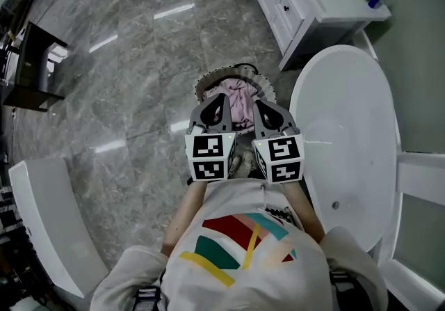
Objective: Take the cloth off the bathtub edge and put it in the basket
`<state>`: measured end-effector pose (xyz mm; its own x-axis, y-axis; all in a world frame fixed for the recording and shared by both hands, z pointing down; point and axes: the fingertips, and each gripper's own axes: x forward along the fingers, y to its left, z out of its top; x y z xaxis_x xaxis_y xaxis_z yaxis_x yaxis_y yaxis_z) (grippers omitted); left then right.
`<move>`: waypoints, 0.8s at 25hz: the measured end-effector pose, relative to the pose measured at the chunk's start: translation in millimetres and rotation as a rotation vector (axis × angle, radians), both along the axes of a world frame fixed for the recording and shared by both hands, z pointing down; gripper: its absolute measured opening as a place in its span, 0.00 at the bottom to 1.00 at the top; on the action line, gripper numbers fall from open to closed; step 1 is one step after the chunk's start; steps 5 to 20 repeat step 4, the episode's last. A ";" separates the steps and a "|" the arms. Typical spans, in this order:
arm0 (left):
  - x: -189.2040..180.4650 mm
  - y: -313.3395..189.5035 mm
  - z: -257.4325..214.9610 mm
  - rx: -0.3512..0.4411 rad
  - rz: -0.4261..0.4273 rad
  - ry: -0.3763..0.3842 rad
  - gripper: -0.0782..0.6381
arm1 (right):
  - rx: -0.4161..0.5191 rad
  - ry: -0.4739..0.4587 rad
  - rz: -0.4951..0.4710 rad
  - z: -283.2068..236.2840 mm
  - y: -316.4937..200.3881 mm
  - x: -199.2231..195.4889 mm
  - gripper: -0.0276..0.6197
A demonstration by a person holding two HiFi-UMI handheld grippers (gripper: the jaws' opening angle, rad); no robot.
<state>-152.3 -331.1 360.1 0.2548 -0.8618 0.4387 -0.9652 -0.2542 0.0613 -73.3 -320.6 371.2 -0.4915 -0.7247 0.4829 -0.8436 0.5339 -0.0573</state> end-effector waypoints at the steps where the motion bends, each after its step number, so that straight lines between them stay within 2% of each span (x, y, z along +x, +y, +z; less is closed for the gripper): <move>1: -0.5 1.0 1.4 -0.004 0.001 -0.002 0.13 | 0.000 0.006 -0.001 0.8 1.5 -0.4 0.06; 4: -1.0 3.5 5.9 -0.018 0.010 -0.012 0.13 | 0.004 0.029 -0.001 3.2 5.5 -1.2 0.06; 20: -1.0 3.5 5.9 -0.018 0.010 -0.012 0.13 | 0.004 0.029 -0.001 3.2 5.5 -1.2 0.06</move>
